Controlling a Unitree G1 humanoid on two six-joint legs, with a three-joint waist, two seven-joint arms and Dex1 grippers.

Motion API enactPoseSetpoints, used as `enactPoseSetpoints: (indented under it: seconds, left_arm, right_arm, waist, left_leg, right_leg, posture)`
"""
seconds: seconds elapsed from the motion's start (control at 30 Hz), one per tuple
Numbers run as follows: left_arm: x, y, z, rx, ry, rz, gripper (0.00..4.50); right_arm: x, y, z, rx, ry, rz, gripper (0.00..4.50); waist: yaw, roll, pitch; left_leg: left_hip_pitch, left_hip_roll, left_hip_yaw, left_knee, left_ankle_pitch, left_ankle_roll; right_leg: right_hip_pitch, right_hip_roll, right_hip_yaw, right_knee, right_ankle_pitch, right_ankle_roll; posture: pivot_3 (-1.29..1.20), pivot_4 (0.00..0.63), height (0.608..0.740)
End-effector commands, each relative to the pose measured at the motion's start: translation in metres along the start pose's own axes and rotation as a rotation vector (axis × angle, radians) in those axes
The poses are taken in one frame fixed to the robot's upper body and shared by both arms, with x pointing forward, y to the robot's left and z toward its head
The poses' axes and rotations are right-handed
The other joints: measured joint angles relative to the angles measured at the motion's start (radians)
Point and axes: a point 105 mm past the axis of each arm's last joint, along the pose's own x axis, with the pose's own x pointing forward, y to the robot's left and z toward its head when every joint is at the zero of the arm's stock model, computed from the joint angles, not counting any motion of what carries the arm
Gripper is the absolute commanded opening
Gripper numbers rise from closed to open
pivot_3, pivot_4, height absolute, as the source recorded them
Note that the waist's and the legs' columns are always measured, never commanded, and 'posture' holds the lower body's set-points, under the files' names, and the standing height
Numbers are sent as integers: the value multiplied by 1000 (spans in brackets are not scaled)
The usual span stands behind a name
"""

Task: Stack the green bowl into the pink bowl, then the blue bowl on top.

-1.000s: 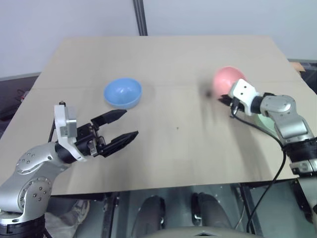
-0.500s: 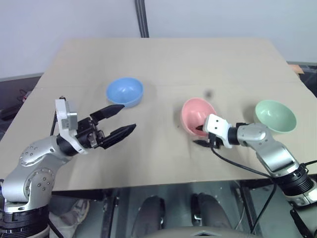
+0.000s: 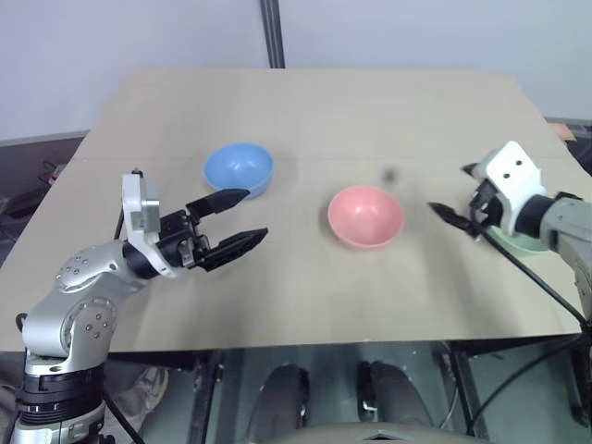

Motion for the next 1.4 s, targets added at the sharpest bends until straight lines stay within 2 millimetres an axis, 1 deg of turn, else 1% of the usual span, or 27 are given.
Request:
enactPoseSetpoints:
  seconds: [0.03,0.1,0.13,0.23,0.27,0.4,0.43,0.47,0.5,0.6,0.63,0.67,0.73,0.77,0.8,0.87,0.93,0.97,1.03,1.1,1.17,1.2,1.27,1.33,1.37,1.4]
  left_arm:
    - [3,0,4,17,-13,-18,4500]
    - [4,2,4,16,-13,-19,4500]
    - [4,3,4,16,-13,-18,4500]
    - [3,5,4,15,-12,-15,4500]
    - [3,4,4,15,-12,-16,4500]
    - [4,2,4,14,-14,-18,4500]
    - [4,1,4,14,-14,-18,4500]
    - [4,1,5,13,-15,-17,4500]
    - [4,1,5,12,-15,-16,4500]
    - [5,1,5,8,-18,-10,4500]
    - [5,1,5,7,-19,-7,4500]
    - [5,2,5,4,-22,-1,4500]
    - [4,3,3,2,-20,14,4500]
    - [3,5,2,0,-19,30,4500]
    - [1,7,1,-1,-18,46,4500]
    - [-2,11,-1,-2,-15,71,4500]
    - [-3,13,-1,0,-16,93,4500]
    - [-4,14,-1,5,-14,104,4500]
    - [-4,16,-1,13,-12,117,4500]
    - [-4,17,-1,22,-11,128,4500]
    - [-5,20,-1,41,0,160,4500]
    - [-5,21,-1,57,8,173,4500]
    - [-5,22,-1,76,15,193,4500]
    - [-5,23,0,93,27,204,4500]
    - [-6,23,1,101,29,211,4500]
    - [-7,25,2,115,33,226,4500]
  right_arm:
    - [-1,-15,-24,48,46,-65,4445]
    - [1,-11,-36,105,68,-34,4445]
    - [2,-10,-39,123,71,-31,4445]
    - [4,-14,-48,158,99,-47,3658]
    - [4,-17,-48,170,98,-56,3295]
    - [5,-22,-44,172,86,-75,1232]
    - [5,-22,-42,168,82,-69,936]
    - [5,-21,-41,165,78,-61,295]
    - [6,-18,-39,163,73,-46,32]
    - [8,-13,-30,116,44,-21,32]
    - [8,-11,-24,97,20,-4,32]
    - [8,-5,-13,80,-24,24,32]
    - [4,18,22,32,-172,147,32]
    - [0,32,44,24,-262,215,32]
    - [-5,46,62,9,-332,277,32]
    - [-14,71,87,-28,-423,379,32]
    - [-21,95,105,-51,-487,470,32]
    - [-23,110,112,-75,-512,529,32]
    - [-24,127,116,-99,-528,593,32]
    - [-19,139,112,-95,-509,634,32]
    - [-3,151,98,-121,-446,653,32]
    - [3,153,94,-105,-433,655,32]
    - [15,151,90,-101,-416,638,778]
    - [20,147,91,-99,-423,628,1509]
    - [21,146,92,-100,-429,625,1946]
    - [21,144,94,-107,-439,620,2497]
  waist:
    - [0,0,0]
    - [-4,0,0]
    - [-7,0,0]
    - [-13,1,1]
    - [-14,1,1]
    - [-17,1,1]
    - [-17,1,1]
    - [-17,1,1]
    - [-17,1,1]
    - [-17,1,1]
    - [-17,1,1]
    - [-17,1,1]
    - [-19,1,1]
    - [-22,2,1]
    - [-29,2,1]
    - [-31,2,1]
    - [-26,2,1]
    - [-24,2,1]
    - [-21,2,1]
    - [-16,1,1]
    - [-16,1,1]
    - [-17,0,1]
    - [-17,0,1]
    - [-17,0,1]
    - [-18,0,1]
    - [-19,0,1]
  left_leg:
    - [0,0,0,0,0,0]
    - [0,1,0,0,0,0]
    - [0,2,0,0,0,0]
    - [1,2,0,0,0,1]
    - [1,2,0,0,0,1]
    - [1,1,0,0,0,1]
    - [1,1,0,0,0,1]
    - [1,2,0,0,0,1]
    - [1,2,0,0,0,1]
    - [0,2,-1,-1,0,1]
    - [0,1,0,-1,0,1]
    - [0,1,0,-1,0,1]
    - [0,2,0,-1,0,1]
    - [0,2,0,-1,0,1]
    - [0,2,0,-1,0,1]
    - [1,3,0,-1,0,1]
    - [1,4,-2,-1,0,1]
    - [1,4,-2,-1,0,1]
    - [0,4,-2,-1,0,0]
    - [0,4,-2,-1,0,0]
    - [-1,2,-1,0,0,1]
    - [0,1,-1,0,0,1]
    - [-1,1,0,0,0,1]
    - [-1,1,-1,0,0,0]
    - [-1,1,-1,0,0,0]
    - [-1,1,-1,0,0,-1]
  right_leg:
    - [0,0,0,0,0,0]
    - [-1,2,1,0,0,1]
    - [-1,3,1,0,1,2]
    - [-1,3,1,1,2,4]
    - [-1,3,1,1,2,4]
    - [-1,3,2,1,2,4]
    - [-1,3,2,0,2,4]
    - [-1,3,2,0,2,4]
    - [-1,3,2,0,2,4]
    - [-1,3,2,0,2,4]
    - [-1,3,2,0,2,4]
    - [-1,3,2,0,2,4]
    - [-1,3,2,0,2,4]
    - [-1,3,2,0,2,4]
    - [-1,3,2,0,2,4]
    - [-2,5,3,1,2,4]
    - [-1,5,1,1,2,4]
    - [-1,5,0,1,2,4]
    - [-1,4,0,1,2,4]
    - [-1,2,0,1,2,4]
    - [-1,-1,1,1,2,4]
    - [-1,-2,1,0,2,3]
    - [0,-2,1,0,2,3]
    - [-1,-1,1,0,2,3]
    - [-1,0,0,0,2,3]
    - [-1,0,0,0,2,4]
  posture:
    - [0,150,740]
    - [0,150,740]
    - [0,150,740]
    - [0,150,740]
    - [0,150,740]
    - [0,150,740]
    - [0,150,740]
    - [0,150,740]
    - [0,150,740]
    - [0,150,740]
    - [0,150,740]
    - [0,150,740]
    - [0,150,740]
    - [0,150,740]
    - [0,150,740]
    - [0,150,740]
    - [0,150,740]
    - [0,150,740]
    - [0,150,740]
    - [0,150,740]
    - [0,150,740]
    - [0,150,740]
    - [0,150,740]
    - [0,150,740]
    - [0,150,740]
    - [0,150,740]
